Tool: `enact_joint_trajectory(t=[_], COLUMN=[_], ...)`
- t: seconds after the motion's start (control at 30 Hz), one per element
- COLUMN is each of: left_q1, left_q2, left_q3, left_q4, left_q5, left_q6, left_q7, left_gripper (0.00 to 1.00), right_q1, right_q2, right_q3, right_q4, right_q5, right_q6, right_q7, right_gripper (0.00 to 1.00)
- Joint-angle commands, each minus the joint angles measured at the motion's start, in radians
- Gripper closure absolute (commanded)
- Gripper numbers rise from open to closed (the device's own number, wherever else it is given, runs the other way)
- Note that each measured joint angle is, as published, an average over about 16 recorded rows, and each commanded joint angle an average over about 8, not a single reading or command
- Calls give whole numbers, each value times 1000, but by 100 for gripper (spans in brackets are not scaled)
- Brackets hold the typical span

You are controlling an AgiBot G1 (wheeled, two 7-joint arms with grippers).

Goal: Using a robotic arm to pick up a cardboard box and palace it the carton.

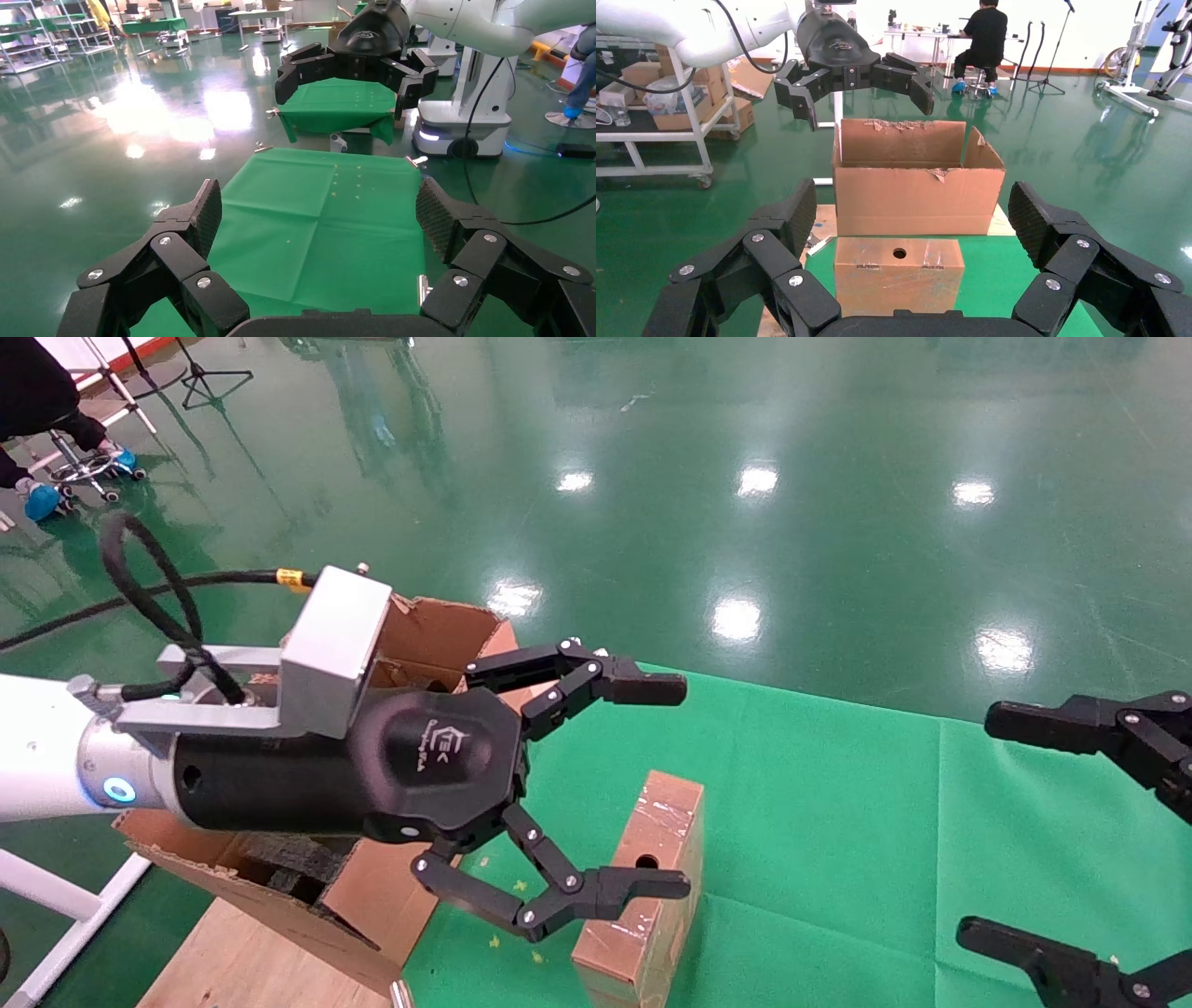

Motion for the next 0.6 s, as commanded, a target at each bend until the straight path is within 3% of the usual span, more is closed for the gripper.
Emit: enact_joint_trajectory(t=[0.03,0.5,0.6], left_q1=[0,0,-1], left_q2=[0,0,-2], left_q3=[0,0,1], left_q4=[0,0,-1], left_q5=[0,0,4], left_q6=[0,0,0], left_q7=[0,0,0], left_gripper=[0,0,0], right_q1=[0,0,0], right_q2=[0,0,0], right_q3=[0,0,0], right_q4=[0,0,0], right_q5=[0,0,0], right_q6=[0,0,0], right_q7=[0,0,0], right_gripper=[0,0,34])
